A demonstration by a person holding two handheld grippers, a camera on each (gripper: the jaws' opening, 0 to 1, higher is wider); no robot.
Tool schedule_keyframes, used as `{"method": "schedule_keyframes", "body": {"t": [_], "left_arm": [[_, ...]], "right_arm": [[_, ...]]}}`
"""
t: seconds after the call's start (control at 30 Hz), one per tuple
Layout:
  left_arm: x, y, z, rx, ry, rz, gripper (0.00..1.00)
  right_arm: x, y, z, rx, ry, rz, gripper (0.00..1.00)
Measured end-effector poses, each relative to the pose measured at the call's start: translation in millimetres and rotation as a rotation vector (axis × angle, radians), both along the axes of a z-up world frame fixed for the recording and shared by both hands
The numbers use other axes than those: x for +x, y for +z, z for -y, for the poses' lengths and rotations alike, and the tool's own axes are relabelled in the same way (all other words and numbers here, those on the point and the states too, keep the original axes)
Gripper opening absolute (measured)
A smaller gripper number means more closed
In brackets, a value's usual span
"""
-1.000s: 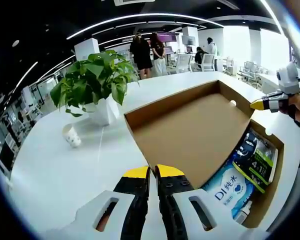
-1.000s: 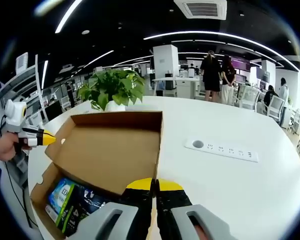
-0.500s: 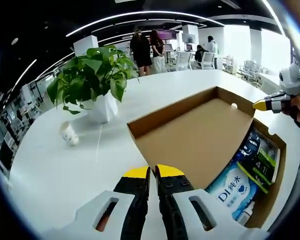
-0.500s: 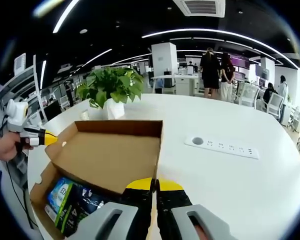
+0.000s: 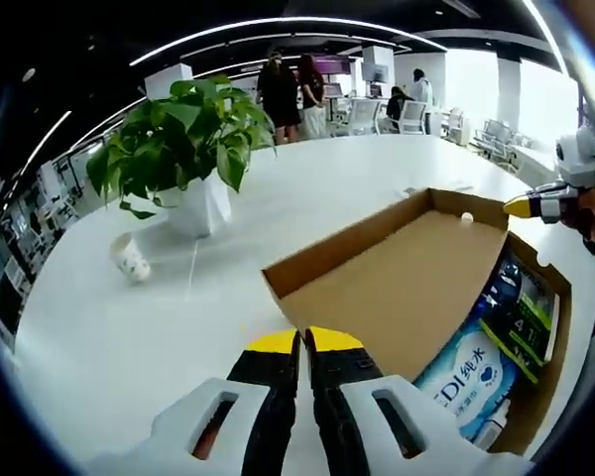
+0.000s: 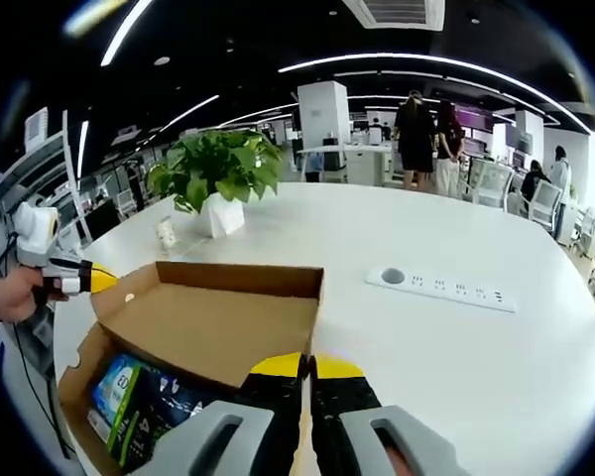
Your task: Operate the shoe box by opening the lid, removing the specified soft item, and placing it in the target area until the item is outside and the box remains undamaged.
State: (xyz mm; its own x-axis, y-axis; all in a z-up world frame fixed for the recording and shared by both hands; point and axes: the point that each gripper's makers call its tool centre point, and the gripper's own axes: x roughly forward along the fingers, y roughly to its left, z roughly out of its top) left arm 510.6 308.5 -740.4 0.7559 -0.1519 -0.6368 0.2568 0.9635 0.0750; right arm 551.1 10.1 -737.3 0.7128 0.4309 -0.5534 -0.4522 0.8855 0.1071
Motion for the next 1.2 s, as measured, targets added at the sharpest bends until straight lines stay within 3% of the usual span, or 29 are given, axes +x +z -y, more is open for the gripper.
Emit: {"method": "schedule_keyframes", "body": {"t": [0.13, 0.7, 1.07, 1.2], "left_arm": [[0.7, -6.4, 3, -0.009, -0.009, -0.007, 0.00], [-1.2, -0.9, -3, -0.027, 0.012, 0.011, 0.00], [-20.8, 9.0, -6, -0.035, 0.030, 0.021, 0.00], [-31.0, 5.3, -6, -0.035, 0.035, 0.006, 0.00]], "right_arm": [[-1, -4.5, 1, -0.005, -0.003, -0.011, 0.00], [-5, -3.8, 2, -0.010, -0.006, -0.023, 0.00], [-18, -9.2, 6, -0.024, -0.001, -0.055, 0.00], [-23, -8.8, 9, -0.022, -0.007, -0.056, 0.00]]}}
